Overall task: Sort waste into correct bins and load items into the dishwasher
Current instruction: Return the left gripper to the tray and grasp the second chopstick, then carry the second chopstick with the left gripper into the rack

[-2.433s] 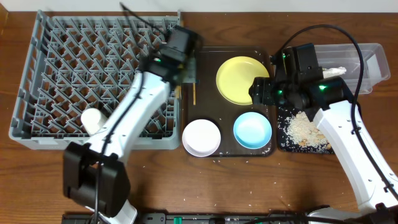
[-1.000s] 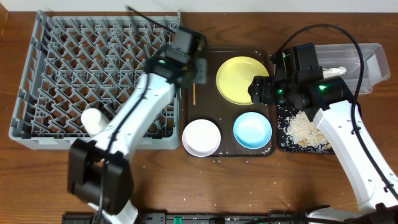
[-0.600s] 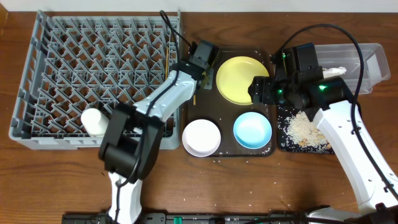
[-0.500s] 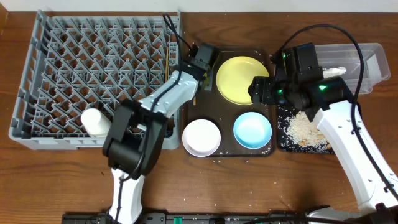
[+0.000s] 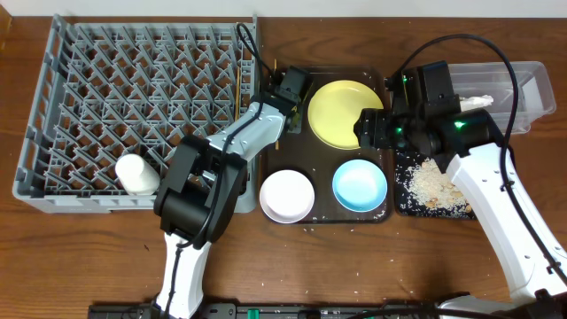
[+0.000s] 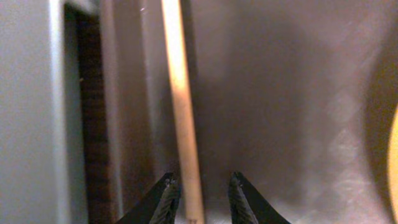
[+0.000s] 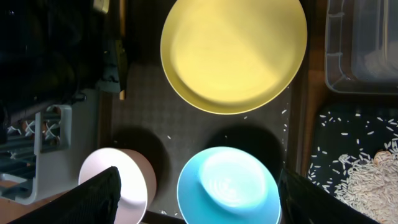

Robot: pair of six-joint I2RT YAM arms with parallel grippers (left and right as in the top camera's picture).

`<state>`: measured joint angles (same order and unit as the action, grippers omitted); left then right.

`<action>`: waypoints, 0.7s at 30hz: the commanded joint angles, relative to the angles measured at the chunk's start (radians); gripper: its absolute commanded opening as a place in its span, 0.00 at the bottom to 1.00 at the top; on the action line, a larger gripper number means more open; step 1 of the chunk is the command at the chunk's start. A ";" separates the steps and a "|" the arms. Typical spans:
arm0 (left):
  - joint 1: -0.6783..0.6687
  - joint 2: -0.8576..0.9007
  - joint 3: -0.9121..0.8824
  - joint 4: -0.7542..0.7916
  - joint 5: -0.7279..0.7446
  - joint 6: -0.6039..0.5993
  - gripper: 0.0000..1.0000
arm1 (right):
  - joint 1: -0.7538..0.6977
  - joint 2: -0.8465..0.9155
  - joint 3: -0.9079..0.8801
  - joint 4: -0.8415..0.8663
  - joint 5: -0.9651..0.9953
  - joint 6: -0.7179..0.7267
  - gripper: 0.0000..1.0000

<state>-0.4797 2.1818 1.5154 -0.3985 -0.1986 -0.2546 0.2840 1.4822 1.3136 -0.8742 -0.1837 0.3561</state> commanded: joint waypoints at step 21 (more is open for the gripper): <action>0.003 -0.092 0.008 -0.005 0.180 0.006 0.08 | 0.005 -0.010 0.007 -0.002 -0.001 -0.001 0.77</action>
<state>-0.4770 2.1754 1.5249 -0.3962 -0.0364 -0.2543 0.2840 1.4822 1.3132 -0.8742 -0.1837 0.3561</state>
